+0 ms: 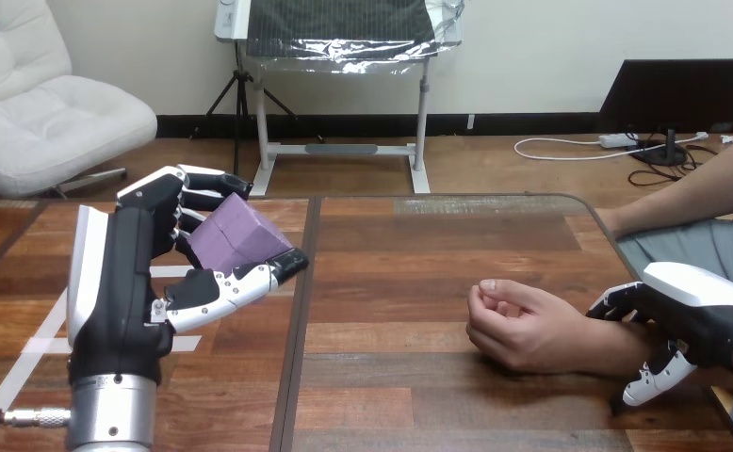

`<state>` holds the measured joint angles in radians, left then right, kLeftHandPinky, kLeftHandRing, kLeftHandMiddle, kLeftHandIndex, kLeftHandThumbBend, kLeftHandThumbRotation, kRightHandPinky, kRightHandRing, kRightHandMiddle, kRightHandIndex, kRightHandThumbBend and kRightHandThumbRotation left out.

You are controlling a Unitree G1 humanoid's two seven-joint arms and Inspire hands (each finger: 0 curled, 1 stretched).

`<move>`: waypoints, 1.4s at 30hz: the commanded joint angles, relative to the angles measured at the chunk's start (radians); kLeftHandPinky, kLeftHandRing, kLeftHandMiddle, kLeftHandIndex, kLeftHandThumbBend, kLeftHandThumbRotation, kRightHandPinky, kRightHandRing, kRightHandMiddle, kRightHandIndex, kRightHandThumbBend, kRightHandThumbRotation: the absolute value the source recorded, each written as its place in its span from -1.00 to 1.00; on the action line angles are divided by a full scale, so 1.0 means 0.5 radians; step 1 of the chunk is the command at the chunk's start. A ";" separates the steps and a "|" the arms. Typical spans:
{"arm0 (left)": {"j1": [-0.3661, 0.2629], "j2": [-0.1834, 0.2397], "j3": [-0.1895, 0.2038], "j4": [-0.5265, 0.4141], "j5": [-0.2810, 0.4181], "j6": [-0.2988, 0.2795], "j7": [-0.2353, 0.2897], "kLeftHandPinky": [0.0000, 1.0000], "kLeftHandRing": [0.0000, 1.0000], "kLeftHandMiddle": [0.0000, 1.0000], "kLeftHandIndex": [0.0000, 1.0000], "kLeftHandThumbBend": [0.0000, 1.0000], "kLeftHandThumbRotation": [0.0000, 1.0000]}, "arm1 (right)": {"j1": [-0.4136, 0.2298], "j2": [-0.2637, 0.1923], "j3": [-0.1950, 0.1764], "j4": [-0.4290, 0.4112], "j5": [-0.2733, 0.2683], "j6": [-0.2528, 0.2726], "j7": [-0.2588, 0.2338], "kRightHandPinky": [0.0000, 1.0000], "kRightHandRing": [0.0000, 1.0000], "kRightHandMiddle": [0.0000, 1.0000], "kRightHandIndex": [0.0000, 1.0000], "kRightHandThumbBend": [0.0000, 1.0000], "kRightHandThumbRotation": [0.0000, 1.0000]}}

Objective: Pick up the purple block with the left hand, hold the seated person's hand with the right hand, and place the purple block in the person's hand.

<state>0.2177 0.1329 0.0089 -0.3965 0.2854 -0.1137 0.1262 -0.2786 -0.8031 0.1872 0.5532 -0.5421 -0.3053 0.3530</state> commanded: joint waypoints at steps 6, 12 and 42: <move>-0.062 -0.016 0.008 -0.036 -0.022 -0.049 -0.008 -0.50 -0.38 -0.25 -0.19 0.44 -1.00 | 0.074 0.167 0.150 0.200 0.013 0.029 0.090 0.05 0.22 0.31 0.39 0.59 -0.81; -0.055 -0.026 0.008 -0.054 -0.024 -0.028 -0.011 -0.50 -0.38 -0.25 -0.19 0.43 -1.00 | 0.063 0.179 0.158 0.247 0.009 0.016 0.088 0.09 0.24 0.33 0.35 0.63 -0.81; -0.052 -0.041 0.028 -0.044 -0.035 -0.049 -0.027 -0.49 -0.36 -0.24 -0.19 0.41 -1.00 | 0.008 0.260 0.182 0.396 0.007 0.031 0.059 0.01 0.12 0.22 0.20 0.83 -1.00</move>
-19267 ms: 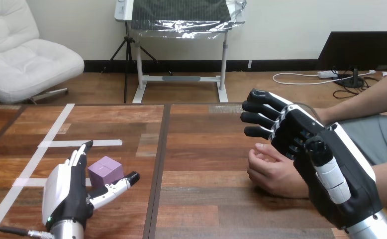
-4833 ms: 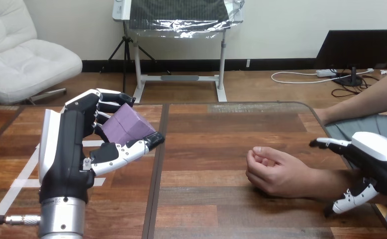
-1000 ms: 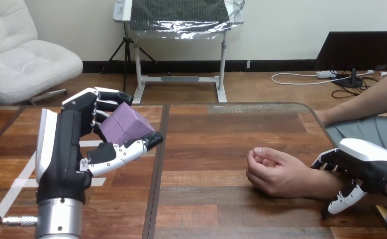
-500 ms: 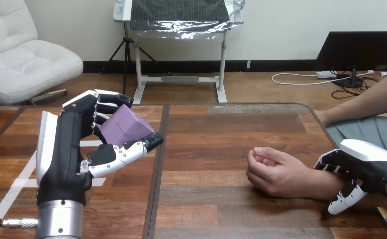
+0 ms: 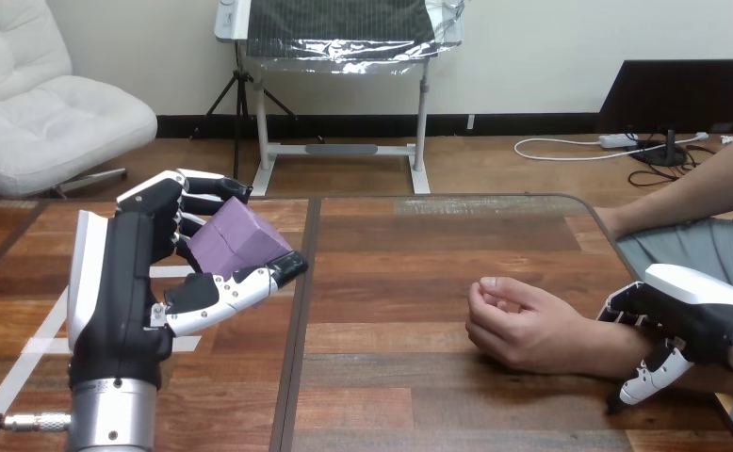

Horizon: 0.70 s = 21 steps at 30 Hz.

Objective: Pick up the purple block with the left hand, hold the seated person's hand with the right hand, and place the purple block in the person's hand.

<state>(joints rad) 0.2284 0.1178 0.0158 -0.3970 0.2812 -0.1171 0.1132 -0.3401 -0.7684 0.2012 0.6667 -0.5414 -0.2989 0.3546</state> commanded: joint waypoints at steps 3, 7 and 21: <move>-0.075 -0.018 0.014 -0.036 -0.039 -0.046 -0.002 -0.49 -0.37 -0.25 -0.19 0.42 -1.00 | 0.132 0.199 0.155 0.170 -0.003 0.012 0.028 -0.02 0.09 0.19 0.16 0.86 -1.00; -0.078 -0.022 0.015 -0.019 -0.051 -0.047 -0.004 -0.49 -0.38 -0.25 -0.19 0.42 -1.00 | 0.131 0.210 0.159 0.175 -0.016 -0.002 -0.016 -0.06 0.05 0.15 0.12 0.88 -1.00; -0.105 -0.019 0.015 0.074 -0.118 -0.013 -0.036 -0.46 -0.34 -0.24 -0.19 0.41 -1.00 | 0.129 0.247 0.156 0.207 -0.012 -0.020 -0.096 -0.26 -0.09 0.03 -0.03 0.83 -1.00</move>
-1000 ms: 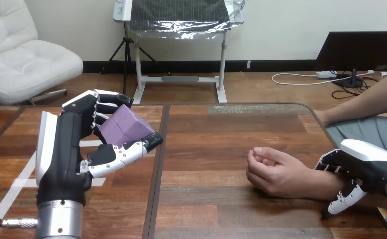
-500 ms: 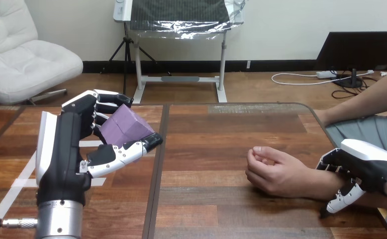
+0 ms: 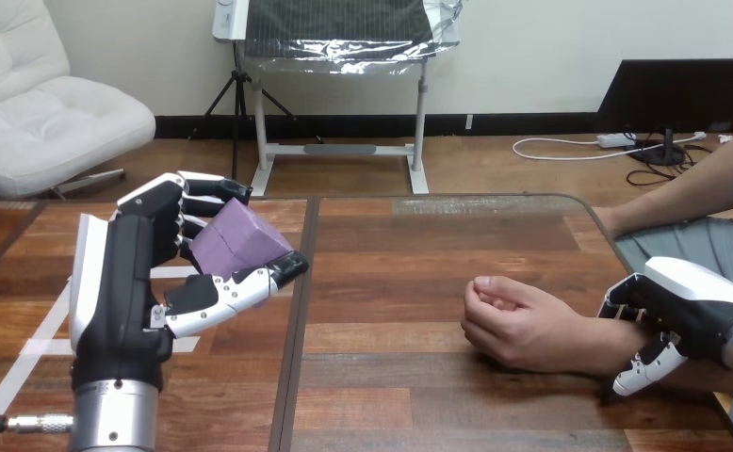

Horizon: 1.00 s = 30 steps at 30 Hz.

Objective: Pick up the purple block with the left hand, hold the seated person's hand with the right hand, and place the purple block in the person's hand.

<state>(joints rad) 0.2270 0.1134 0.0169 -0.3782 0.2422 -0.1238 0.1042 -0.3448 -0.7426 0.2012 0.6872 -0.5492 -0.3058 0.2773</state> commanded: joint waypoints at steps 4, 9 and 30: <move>-0.100 -0.024 0.014 0.025 -0.067 0.070 -0.036 -0.45 -0.33 -0.23 -0.18 0.40 -1.00 | 0.130 0.202 0.158 0.187 0.008 -0.018 0.050 -0.24 -0.07 0.04 -0.06 0.80 -1.00; -0.106 -0.043 0.014 0.036 -0.116 0.107 -0.047 -0.42 -0.29 -0.21 -0.17 0.39 -1.00 | 0.117 0.213 0.153 0.218 0.026 -0.032 0.060 -0.22 -0.05 0.04 -0.10 0.76 -1.00; -0.199 -0.050 0.028 0.256 -0.205 0.000 -0.038 -0.42 -0.31 -0.23 -0.15 0.38 -1.00 | 0.087 0.229 0.143 0.255 0.085 -0.079 0.072 -0.42 -0.28 -0.14 -0.14 0.76 -1.00</move>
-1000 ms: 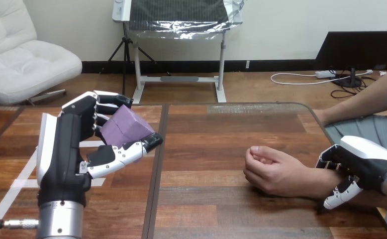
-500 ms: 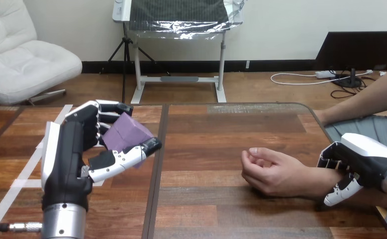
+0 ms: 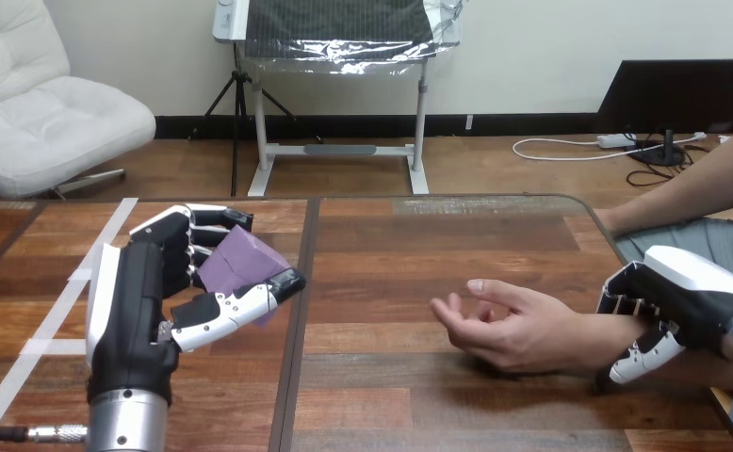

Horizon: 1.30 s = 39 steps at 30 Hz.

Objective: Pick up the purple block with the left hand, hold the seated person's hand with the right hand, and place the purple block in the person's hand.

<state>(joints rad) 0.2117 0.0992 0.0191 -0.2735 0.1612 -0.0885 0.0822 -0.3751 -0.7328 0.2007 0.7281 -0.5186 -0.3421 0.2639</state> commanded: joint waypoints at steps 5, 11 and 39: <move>-0.197 -0.030 0.031 0.105 -0.091 -0.089 0.000 -0.43 -0.32 -0.23 -0.14 0.37 -1.00 | 0.137 0.210 0.145 0.171 0.034 -0.003 0.102 -0.44 -0.31 -0.16 -0.14 0.77 -1.00; -0.240 -0.030 0.035 0.183 -0.118 -0.109 0.007 -0.44 -0.32 -0.23 -0.14 0.38 -1.00 | 0.126 0.209 0.139 0.155 0.048 0.000 0.102 -0.48 -0.35 -0.20 -0.14 0.78 -1.00; -0.594 -0.029 0.028 0.797 -0.149 -0.214 0.007 -0.38 -0.27 -0.17 -0.10 0.38 -1.00 | 0.109 0.156 0.042 -0.165 0.218 0.083 0.188 -0.38 -0.24 -0.10 -0.05 0.83 -1.00</move>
<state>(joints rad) 0.0215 0.0913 0.0310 0.0672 0.0882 -0.1546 0.0827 -0.3978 -0.7283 0.1803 0.6215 -0.4338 -0.3223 0.3090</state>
